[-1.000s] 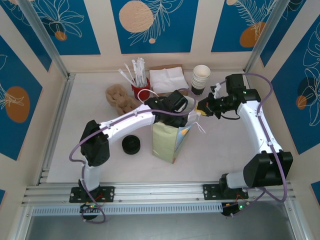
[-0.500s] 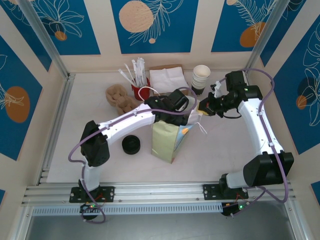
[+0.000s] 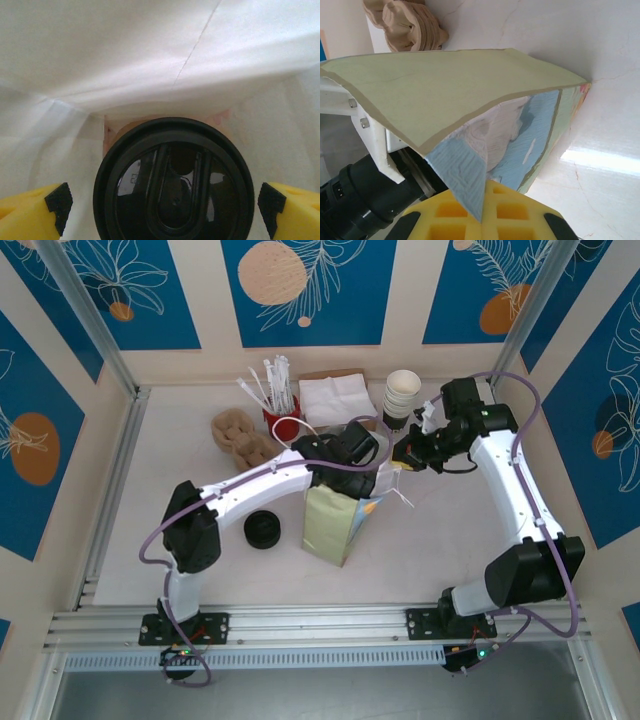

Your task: Pack the takeout coffee

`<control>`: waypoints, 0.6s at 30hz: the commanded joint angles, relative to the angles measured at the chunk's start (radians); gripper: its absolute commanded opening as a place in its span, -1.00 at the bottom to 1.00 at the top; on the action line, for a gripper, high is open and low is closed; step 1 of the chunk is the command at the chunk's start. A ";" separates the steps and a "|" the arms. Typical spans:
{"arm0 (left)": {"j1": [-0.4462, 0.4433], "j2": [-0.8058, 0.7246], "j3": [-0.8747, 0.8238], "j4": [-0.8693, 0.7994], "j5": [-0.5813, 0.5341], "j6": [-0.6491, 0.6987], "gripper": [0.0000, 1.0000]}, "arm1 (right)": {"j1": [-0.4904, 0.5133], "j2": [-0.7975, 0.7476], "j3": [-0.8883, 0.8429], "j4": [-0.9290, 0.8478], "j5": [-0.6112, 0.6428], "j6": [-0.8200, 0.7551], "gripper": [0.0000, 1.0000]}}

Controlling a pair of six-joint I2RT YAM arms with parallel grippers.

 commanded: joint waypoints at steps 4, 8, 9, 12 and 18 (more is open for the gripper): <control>0.006 0.021 -0.034 -0.008 -0.079 -0.046 0.92 | 0.003 0.010 0.063 -0.119 0.023 -0.033 -1.00; 0.006 0.029 -0.031 -0.014 -0.087 -0.053 0.93 | 0.004 0.016 0.078 -0.151 0.045 -0.040 -1.00; 0.006 0.031 -0.031 -0.018 -0.089 -0.057 0.93 | 0.005 0.018 0.084 -0.162 0.054 -0.040 -1.00; 0.006 0.030 -0.037 -0.010 -0.094 -0.059 0.93 | 0.020 0.022 0.100 -0.195 0.111 -0.048 -1.00; 0.007 0.012 -0.028 0.049 -0.033 -0.054 0.94 | 0.053 0.051 0.136 -0.232 0.211 -0.030 -1.00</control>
